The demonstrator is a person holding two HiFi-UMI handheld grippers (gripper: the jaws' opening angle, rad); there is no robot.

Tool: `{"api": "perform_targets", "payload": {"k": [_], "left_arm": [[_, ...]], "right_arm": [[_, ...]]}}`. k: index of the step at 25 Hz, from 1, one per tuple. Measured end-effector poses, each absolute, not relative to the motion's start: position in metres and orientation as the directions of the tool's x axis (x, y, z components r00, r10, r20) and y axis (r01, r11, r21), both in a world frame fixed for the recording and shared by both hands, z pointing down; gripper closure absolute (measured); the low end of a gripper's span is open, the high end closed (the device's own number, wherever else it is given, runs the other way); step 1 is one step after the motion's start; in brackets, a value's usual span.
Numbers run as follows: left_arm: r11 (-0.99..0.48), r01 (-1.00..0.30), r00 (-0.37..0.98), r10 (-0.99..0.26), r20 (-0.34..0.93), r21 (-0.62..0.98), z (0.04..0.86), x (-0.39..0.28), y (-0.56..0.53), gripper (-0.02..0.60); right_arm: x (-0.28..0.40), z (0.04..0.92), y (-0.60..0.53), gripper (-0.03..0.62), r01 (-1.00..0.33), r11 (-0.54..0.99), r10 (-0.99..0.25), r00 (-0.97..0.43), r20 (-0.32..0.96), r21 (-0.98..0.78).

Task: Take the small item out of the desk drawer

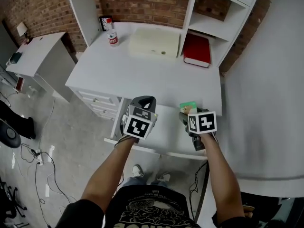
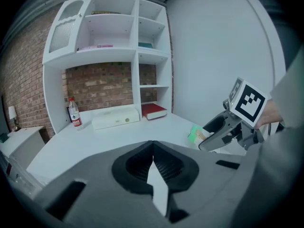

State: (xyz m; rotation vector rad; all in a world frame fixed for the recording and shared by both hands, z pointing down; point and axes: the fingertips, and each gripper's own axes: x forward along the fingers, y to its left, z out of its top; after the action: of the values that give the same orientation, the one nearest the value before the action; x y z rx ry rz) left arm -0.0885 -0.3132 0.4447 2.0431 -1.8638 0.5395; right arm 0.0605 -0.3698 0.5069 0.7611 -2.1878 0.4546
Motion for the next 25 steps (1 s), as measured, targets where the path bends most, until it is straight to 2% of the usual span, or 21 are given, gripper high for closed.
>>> {"api": "perform_targets", "payload": {"k": [13,25], "left_arm": [[-0.103,-0.994,0.079,-0.908,0.412,-0.035,0.387,-0.089,-0.324,0.574],[-0.125,-0.99,0.091,-0.93,0.357,-0.072,0.351,-0.08,-0.329,0.574]], "right_arm": [[0.078,0.435,-0.389,0.244,-0.72,0.688,-0.519,-0.572,0.635,-0.086],[0.085,0.358,-0.393,0.244,-0.74,0.673,-0.675,-0.61,0.415,0.005]]}}
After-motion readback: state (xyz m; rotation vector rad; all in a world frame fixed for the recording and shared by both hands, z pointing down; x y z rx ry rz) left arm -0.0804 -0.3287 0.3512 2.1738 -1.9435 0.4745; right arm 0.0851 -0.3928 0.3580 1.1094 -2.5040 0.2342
